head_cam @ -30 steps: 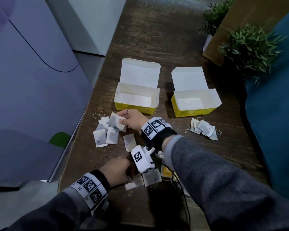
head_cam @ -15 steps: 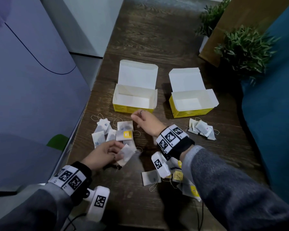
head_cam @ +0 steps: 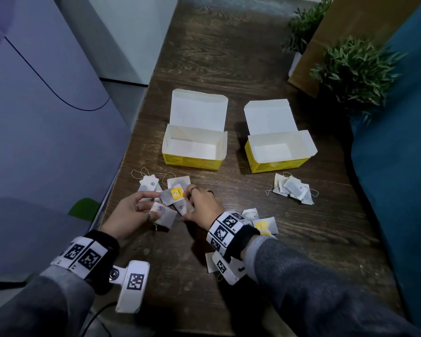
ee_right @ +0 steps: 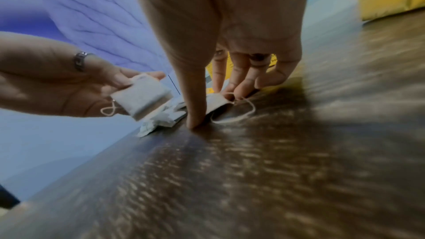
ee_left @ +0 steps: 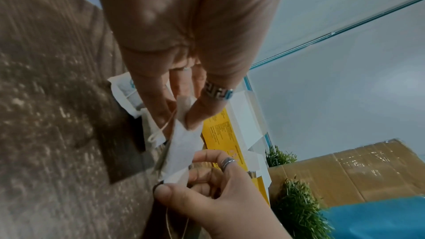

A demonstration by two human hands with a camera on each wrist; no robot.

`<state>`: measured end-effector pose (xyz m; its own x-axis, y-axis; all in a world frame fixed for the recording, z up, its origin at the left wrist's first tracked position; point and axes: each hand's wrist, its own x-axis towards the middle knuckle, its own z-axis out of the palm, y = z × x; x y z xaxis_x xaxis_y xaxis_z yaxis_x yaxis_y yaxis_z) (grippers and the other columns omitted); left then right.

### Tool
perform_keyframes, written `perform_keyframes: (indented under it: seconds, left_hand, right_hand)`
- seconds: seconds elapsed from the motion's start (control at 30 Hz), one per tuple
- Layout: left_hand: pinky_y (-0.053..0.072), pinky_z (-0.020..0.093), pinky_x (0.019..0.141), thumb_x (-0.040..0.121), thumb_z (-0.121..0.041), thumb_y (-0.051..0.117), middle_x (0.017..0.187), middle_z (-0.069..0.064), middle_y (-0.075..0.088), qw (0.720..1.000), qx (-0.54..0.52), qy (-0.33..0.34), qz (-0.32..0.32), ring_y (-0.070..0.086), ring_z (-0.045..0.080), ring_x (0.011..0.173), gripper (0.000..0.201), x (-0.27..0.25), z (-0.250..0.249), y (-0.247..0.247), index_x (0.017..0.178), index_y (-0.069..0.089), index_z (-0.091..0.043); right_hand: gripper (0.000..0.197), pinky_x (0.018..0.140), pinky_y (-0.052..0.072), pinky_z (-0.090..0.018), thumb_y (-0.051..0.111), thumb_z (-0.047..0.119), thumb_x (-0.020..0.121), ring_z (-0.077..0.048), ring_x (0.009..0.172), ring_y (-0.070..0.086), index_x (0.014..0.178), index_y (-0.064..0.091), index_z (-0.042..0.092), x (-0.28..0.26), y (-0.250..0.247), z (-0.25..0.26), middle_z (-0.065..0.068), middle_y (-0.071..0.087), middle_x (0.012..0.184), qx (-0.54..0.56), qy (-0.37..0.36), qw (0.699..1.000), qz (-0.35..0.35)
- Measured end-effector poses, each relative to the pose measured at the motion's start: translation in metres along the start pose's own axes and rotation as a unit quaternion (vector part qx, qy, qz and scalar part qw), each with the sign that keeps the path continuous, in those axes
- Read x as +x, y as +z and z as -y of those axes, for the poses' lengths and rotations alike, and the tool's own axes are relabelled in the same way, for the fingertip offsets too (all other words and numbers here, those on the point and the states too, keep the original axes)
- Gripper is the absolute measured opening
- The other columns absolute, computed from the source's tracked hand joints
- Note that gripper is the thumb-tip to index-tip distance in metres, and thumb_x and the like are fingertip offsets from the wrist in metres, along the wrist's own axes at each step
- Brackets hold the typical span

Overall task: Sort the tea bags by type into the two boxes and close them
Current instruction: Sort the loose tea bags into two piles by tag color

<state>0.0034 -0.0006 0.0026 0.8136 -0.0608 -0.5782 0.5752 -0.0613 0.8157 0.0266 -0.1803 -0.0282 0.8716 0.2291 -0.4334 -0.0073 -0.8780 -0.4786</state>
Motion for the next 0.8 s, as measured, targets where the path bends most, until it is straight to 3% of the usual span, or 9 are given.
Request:
perform_keyframes:
  seconds: [0.13,0.27,0.43,0.53,0.67,0.73,0.8]
  left_hand:
    - [0.053,0.011,0.058,0.074,0.02,0.06,0.084,0.009,0.065,1.0,0.004,0.014,-0.017,0.065,0.001,0.058,0.044,0.002,-0.005,0.003,0.108,0.058,-0.007]
    - [0.051,0.01,0.053,0.074,0.016,0.063,0.086,0.008,0.065,0.999,0.003,0.023,-0.033,0.065,0.002,0.059,0.041,0.003,-0.014,0.009,0.108,0.058,-0.007]
    - [0.049,0.007,0.053,0.074,0.011,0.067,0.083,0.008,0.064,0.998,0.015,0.047,-0.041,0.061,0.009,0.072,0.038,0.007,-0.028,0.024,0.107,0.06,-0.006]
    - [0.053,0.014,0.058,0.073,0.008,0.07,0.079,0.006,0.067,0.998,0.024,0.051,-0.008,0.063,0.011,0.07,0.036,0.011,-0.039,0.043,0.104,0.06,-0.009]
    - [0.054,0.019,0.057,0.069,0.009,0.073,0.066,-0.001,0.073,0.996,0.029,0.052,0.06,0.066,0.007,0.061,0.037,0.014,-0.049,0.082,0.096,0.061,-0.013]
    - [0.054,0.02,0.052,0.068,0.009,0.073,0.07,0.003,0.073,0.995,0.014,0.044,0.089,0.066,0.01,0.057,0.038,0.015,-0.052,0.103,0.098,0.06,-0.011]
    - [0.056,0.023,0.052,0.072,0.009,0.07,0.079,0.008,0.073,0.993,-0.02,0.03,0.109,0.067,0.013,0.058,0.036,0.017,-0.053,0.122,0.103,0.058,-0.007]
  right_hand:
    - [0.029,0.078,0.047,-0.033,0.069,0.015,0.077,-0.027,0.094,0.06,0.098,0.049,0.018,0.0,-0.002,-0.003,-0.007,0.065,0.095,0.103,0.007,0.995,-0.003]
    - [0.028,0.053,0.036,-0.01,0.071,0.009,0.075,-0.007,0.063,0.049,0.09,0.05,0.02,-0.01,-0.019,-0.016,0.007,0.052,0.071,0.181,0.018,0.983,0.017]
    - [0.024,0.064,0.039,-0.017,0.073,0.012,0.077,-0.001,0.067,0.049,0.076,0.054,0.028,-0.038,-0.075,-0.042,0.013,0.053,0.073,0.148,-0.012,0.989,0.016]
    - [0.018,0.068,0.043,-0.014,0.073,0.014,0.079,-0.002,0.069,0.054,0.075,0.059,0.025,-0.058,-0.102,-0.055,0.008,0.06,0.076,0.232,-0.048,0.97,0.048]
    - [0.017,0.075,0.042,-0.003,0.072,0.008,0.078,0.015,0.085,0.057,0.072,0.062,0.02,-0.069,-0.105,-0.067,0.011,0.061,0.095,0.346,-0.057,0.935,0.054]
    - [0.013,0.081,0.046,-0.011,0.071,0.006,0.079,0.002,0.088,0.061,0.076,0.063,0.015,-0.068,-0.098,-0.078,0.008,0.063,0.095,0.398,-0.036,0.916,0.049]
    - [0.012,0.071,0.048,-0.019,0.068,0.003,0.081,-0.006,0.072,0.06,0.08,0.06,0.012,-0.068,-0.092,-0.091,-0.001,0.065,0.081,0.437,-0.012,0.899,0.026]
